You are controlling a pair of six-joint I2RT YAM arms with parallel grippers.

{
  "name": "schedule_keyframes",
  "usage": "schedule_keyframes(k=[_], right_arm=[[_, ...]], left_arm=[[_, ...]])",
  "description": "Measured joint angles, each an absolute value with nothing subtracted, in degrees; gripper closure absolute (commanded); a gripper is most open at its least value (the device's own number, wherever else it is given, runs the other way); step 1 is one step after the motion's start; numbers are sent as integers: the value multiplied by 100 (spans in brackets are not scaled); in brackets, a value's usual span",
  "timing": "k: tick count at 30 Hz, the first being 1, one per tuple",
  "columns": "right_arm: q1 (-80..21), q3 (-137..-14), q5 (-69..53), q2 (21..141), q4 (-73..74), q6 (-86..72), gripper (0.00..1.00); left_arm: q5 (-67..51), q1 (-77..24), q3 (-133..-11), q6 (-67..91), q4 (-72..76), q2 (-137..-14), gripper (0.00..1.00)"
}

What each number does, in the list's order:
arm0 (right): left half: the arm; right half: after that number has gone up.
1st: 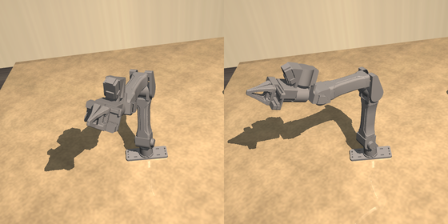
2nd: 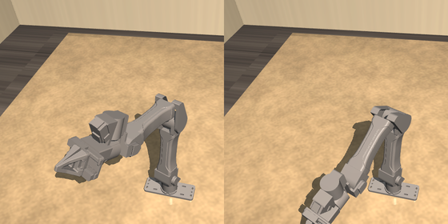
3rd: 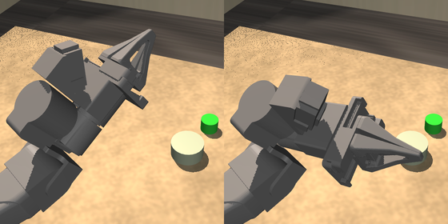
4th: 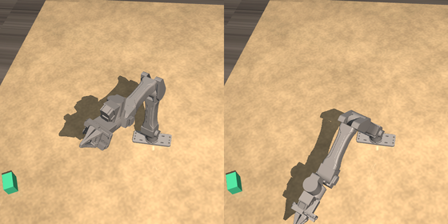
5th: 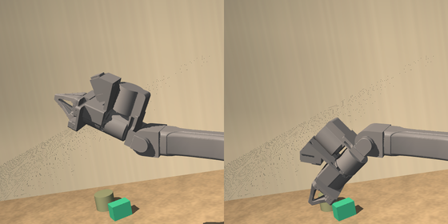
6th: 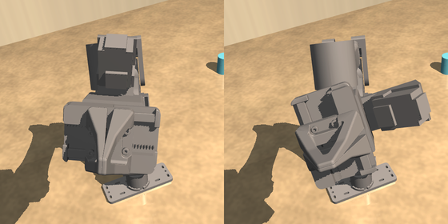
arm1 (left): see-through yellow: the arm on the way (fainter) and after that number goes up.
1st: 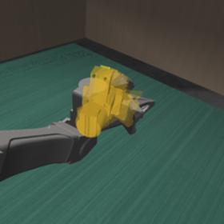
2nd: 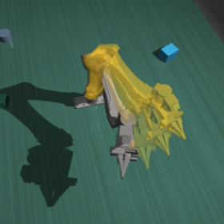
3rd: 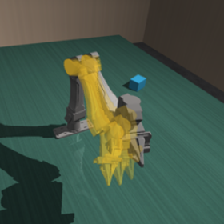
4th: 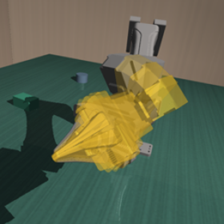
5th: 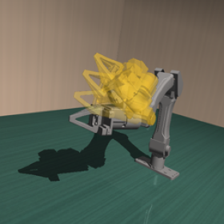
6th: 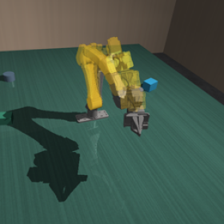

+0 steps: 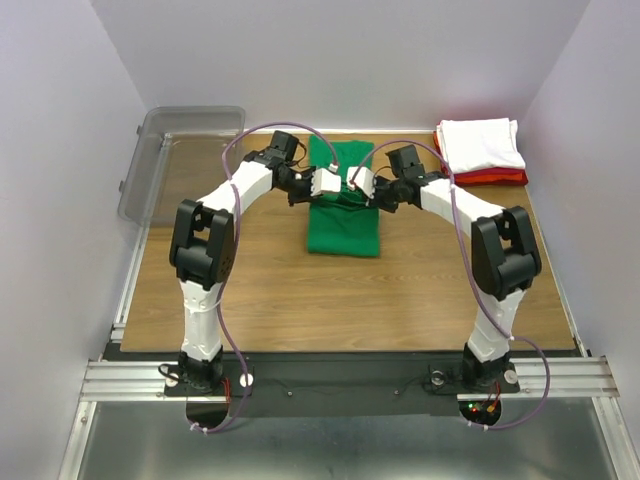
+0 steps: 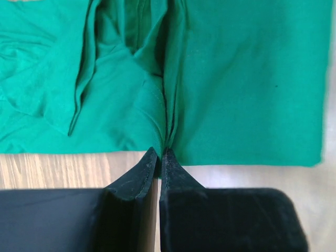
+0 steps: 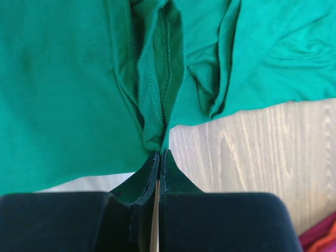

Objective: Fold and stack the t-shirts
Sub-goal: Fold the tshirt

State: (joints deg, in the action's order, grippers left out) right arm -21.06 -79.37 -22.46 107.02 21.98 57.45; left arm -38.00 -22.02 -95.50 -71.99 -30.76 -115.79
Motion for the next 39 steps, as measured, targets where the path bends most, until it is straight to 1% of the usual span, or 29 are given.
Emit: schedule_keyframes(k=[1,3,4,5,6,7,10,15,17,20,23,25,28,29,33,37,39], right_arm=[[-2082,-8099,-2248,10930,2182,5752,99],[-2056,-8326,-2248,11236,2187,5763,92],[-2038,-8444,-2239,11391,2189,5754,81],[-2034,-8471,-2237,11421,2189,5763,74],[-2025,-8639,-2220,11622,2209,5695,68],[-2021,-8735,-2193,11710,2224,5671,57],[-1981,-9072,-2104,11911,2222,5454,54],[-1826,-9198,-2053,11721,2178,5022,54],[-1772,-8823,-2097,11310,2075,4895,55],[-1721,-7922,-2187,10287,2102,4794,59],[-1959,-7279,-2226,9470,2139,4803,59],[-2272,-6958,-2255,9192,2130,4805,59],[-2749,-6582,-2292,9174,2132,4821,59],[-2853,-6486,-2298,9242,2137,4821,59],[-2947,-6195,-2255,9529,2086,4827,59],[-2934,-6095,-2185,9767,1942,4849,59],[-2936,-6095,-2167,9859,1859,4860,60]], left_arm=[[-3780,-2182,-9690,-7207,-3081,-11745,93],[-3736,-2137,-9907,-7205,-3052,-12042,85],[-3715,-2117,-9963,-7190,-3013,-12154,71],[-3701,-2091,-10007,-7168,-3015,-12252,60],[-3673,-2045,-10079,-7074,-2998,-12387,54],[-3658,-2018,-10123,-7098,-2965,-12451,44],[-3581,-1881,-10283,-6869,-2936,-12610,42],[-3601,-1710,-10278,-6582,-2803,-12473,41],[-3618,-1634,-9778,-6488,-2604,-11994,40],[-3719,-1612,-8868,-6414,-2530,-11135,39],[-3804,-1747,-7931,-6333,-2366,-10263,37],[-3820,-1892,-7432,-6270,-2167,-9933,36],[-3776,-2209,-6663,-6152,-1863,-9666,34],[-3723,-2333,-6427,-6112,-1719,-9664,27],[-3529,-2665,-5911,-6071,-1382,-9664,26],[-3354,-2816,-5808,-6069,-998,-9664,26],[-3280,-2856,-5808,-6071,-805,-9668,29]])
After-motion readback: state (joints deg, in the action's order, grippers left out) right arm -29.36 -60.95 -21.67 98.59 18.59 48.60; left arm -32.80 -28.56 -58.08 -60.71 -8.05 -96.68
